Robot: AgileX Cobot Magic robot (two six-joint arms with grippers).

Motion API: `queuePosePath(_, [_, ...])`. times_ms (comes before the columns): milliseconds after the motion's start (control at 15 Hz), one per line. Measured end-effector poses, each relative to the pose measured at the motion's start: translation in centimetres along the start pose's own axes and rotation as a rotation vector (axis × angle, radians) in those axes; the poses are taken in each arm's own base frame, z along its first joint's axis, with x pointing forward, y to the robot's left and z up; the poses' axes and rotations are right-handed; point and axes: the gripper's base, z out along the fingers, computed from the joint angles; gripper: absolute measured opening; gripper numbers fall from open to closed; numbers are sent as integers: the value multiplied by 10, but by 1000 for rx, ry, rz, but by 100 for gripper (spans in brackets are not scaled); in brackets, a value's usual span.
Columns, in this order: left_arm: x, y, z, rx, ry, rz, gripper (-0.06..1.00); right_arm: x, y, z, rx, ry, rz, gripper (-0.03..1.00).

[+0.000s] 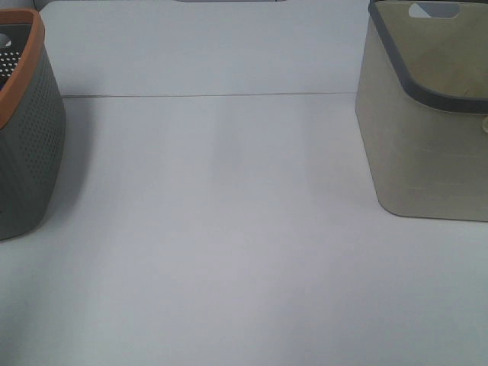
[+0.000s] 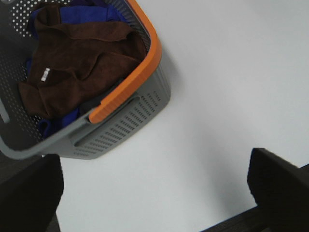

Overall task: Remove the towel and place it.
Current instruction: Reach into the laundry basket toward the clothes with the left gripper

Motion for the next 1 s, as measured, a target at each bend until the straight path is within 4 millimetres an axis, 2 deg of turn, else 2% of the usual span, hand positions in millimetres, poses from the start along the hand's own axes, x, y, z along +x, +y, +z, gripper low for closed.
queuePosePath(133, [-33,20,19,-3,51,80,99,0,0,0,0,0,0,73])
queuePosePath(200, [-63,42,50,-6,123,143,99,0,0,0,0,0,0,73])
queuePosePath(467, [-97,74,93,-46,218,318,99,0,0,0,0,0,0,73])
queuePosePath(600, [-96,93,119,-43,302,421,99,0,0,0,0,0,0,73])
queuePosePath(733, [-84,113,147,-16,403,487,99,0,0,0,0,0,0,73])
queuePosePath(933, [-68,133,176,6,510,498,98,0,0,0,0,0,0,73])
queuePosePath(1000, [-64,144,202,-23,523,527,98,0,0,0,0,0,0,73])
